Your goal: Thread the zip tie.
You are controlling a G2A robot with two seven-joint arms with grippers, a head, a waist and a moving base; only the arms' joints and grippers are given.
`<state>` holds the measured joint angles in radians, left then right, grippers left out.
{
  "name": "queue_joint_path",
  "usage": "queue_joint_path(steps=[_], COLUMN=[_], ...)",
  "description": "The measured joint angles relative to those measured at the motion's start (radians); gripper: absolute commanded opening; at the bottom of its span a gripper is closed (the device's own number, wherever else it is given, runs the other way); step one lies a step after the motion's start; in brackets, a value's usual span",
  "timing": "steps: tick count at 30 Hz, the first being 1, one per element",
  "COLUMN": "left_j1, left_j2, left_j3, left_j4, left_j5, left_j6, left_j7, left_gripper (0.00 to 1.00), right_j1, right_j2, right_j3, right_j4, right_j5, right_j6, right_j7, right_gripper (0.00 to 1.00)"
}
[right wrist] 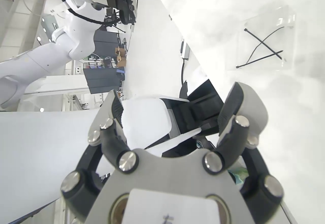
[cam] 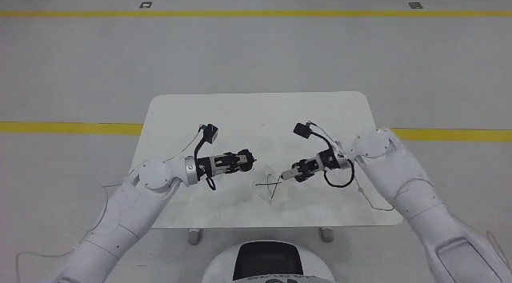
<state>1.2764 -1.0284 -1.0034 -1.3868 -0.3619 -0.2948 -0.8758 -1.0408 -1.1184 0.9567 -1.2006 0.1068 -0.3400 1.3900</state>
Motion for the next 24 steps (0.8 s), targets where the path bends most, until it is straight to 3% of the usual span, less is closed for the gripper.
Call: queue_joint_path(steps=[12, 17, 24], left_j1=[0.000, 0.000, 0.000], left_j2=[0.000, 0.000, 0.000], left_j3=[0.000, 0.000, 0.000], left_j4=[0.000, 0.000, 0.000], left_j5=[0.000, 0.000, 0.000], left_j6=[0.000, 0.000, 0.000], left_j7=[0.000, 0.000, 0.000], left_gripper=[0.00, 0.00, 0.00], right_j1=[-0.001, 0.051, 0.152], right_j2=[0.000, -0.009, -0.049], right_j3=[-0.009, -0.096, -0.237], right_j4=[-0.010, -0.038, 0.022], right_j5=[-0.016, -0.160, -0.242], right_j6=[0.000, 0.000, 0.000], right_j7=[-0.009, 0.000, -0.032], right_gripper=[1.00, 1.00, 1.00])
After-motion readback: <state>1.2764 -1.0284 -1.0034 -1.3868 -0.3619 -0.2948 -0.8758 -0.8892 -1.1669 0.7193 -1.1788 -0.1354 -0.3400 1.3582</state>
